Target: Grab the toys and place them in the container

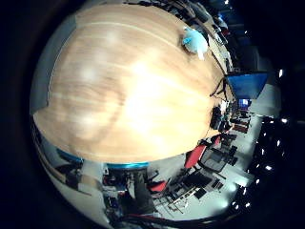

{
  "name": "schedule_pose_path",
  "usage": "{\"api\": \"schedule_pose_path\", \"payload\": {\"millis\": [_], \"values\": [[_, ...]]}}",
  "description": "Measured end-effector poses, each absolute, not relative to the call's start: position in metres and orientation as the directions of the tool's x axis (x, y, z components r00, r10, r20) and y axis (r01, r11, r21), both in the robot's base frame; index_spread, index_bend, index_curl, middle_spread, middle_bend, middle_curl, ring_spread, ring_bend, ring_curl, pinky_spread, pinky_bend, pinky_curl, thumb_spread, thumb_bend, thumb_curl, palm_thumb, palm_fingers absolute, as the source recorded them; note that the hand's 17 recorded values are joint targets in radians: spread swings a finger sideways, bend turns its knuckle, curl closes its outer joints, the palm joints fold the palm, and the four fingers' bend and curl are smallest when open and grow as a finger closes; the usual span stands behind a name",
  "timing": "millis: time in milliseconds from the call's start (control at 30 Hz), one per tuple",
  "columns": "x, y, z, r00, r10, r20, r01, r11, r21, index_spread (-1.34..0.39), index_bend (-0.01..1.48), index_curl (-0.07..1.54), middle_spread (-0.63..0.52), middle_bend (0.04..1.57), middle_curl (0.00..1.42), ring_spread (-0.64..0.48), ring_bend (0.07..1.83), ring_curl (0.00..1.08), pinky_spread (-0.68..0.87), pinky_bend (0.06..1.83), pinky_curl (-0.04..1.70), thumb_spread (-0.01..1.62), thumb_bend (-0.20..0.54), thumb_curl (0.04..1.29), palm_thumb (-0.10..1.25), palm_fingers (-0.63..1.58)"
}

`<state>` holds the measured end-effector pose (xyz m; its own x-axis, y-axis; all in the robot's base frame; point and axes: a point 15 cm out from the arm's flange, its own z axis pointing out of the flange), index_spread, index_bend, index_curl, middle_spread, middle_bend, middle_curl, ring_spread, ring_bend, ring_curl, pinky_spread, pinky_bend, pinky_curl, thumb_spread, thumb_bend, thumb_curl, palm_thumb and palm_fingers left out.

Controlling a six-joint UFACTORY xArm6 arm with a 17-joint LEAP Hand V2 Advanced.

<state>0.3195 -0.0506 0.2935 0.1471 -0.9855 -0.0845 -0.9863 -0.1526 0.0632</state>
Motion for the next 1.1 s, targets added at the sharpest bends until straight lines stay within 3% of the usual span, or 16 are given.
{"api": "schedule_pose_path", "payload": {"millis": [533, 800, 1100], "values": [[0.319, -0.053, 0.294, 0.153, -0.985, -0.085, -0.986, -0.158, 0.06, -0.49, 0.18, 0.33, -0.18, 0.19, 0.34, -0.05, 0.39, 0.2, 0.45, 0.3, 0.21, 1.04, -0.025, 0.27, 0.22, 0.34], [0.337, -0.081, 0.291, 0.087, -0.994, -0.061, -0.996, -0.088, 0.002, -0.49, 0.17, 0.32, -0.22, 0.2, 0.35, -0.09, 0.42, 0.21, 0.44, 0.29, 0.22, 1.04, -0.025, 0.27, 0.22, 0.4], [0.355, -0.135, 0.249, -0.005, -0.999, -0.05, -1.0, 0.004, 0.03, -0.5, 0.17, 0.31, -0.24, 0.18, 0.34, -0.13, 0.45, 0.22, 0.43, 0.34, 0.24, 1.04, -0.024, 0.27, 0.22, 0.39]]}}
